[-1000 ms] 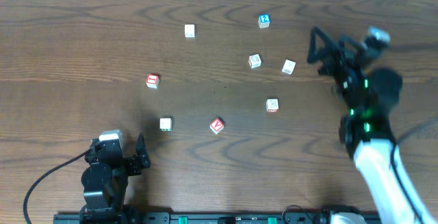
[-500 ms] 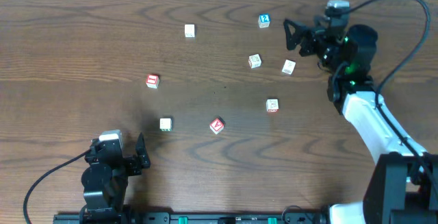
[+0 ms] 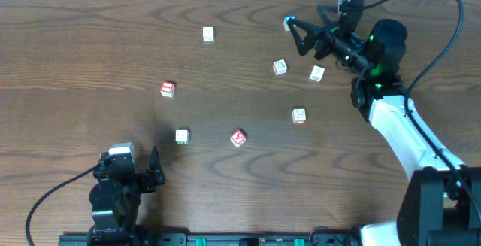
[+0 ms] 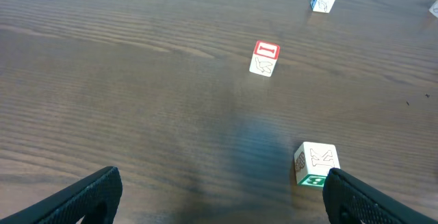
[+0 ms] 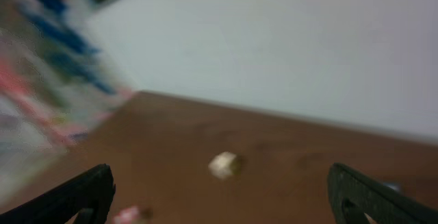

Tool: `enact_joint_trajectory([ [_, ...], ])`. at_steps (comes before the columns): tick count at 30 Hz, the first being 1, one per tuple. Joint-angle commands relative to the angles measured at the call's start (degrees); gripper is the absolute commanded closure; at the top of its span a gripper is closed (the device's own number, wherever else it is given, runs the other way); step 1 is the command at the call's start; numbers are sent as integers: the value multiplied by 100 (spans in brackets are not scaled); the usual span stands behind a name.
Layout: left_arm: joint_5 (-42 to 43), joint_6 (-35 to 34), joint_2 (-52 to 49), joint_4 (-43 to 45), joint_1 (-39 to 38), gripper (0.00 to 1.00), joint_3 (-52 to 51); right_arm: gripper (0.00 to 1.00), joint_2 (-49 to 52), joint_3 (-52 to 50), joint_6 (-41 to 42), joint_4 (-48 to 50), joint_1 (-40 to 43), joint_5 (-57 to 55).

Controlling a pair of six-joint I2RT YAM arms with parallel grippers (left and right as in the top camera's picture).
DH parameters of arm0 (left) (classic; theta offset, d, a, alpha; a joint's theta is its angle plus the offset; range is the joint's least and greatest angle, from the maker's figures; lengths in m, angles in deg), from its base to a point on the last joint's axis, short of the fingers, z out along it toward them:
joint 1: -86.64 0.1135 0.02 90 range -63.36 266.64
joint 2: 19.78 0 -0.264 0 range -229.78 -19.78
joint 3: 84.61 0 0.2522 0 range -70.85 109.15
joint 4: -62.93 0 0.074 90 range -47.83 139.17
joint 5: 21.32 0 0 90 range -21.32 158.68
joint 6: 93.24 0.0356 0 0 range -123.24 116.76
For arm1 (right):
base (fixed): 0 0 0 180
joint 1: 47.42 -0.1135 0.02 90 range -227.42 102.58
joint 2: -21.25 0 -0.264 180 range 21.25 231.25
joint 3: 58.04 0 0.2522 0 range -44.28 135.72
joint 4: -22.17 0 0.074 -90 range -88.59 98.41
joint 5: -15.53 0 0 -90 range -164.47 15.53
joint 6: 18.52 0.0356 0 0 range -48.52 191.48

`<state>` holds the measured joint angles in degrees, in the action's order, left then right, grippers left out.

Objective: Spell out Ai2

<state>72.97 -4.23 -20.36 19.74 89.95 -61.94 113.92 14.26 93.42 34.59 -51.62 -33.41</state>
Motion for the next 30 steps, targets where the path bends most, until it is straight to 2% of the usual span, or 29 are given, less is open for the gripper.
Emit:
enact_joint_trajectory([
  [1,-28,107,33,15,-11,5,-83,1,24,83,1014,-221,-68,1320],
  [3,66,22,33,52,-11,5,-83,1,24,81,1067,-507,-144,1958],
  [5,461,-361,33,129,-11,5,-83,1,24,81,1067,-804,-260,2315],
  [10,944,-1191,33,83,-11,5,-83,1,24,81,1060,-1598,-614,2345],
  [20,1132,-1196,33,153,-13,5,-85,1,24,81,1080,-1626,-809,1934],
  [23,1451,-1196,33,514,-13,5,-83,1,24,81,1075,-1611,-809,1539],
  [30,1458,-1449,-149,1532,-11,5,-81,1,24,81,1080,-1537,-518,951],
])
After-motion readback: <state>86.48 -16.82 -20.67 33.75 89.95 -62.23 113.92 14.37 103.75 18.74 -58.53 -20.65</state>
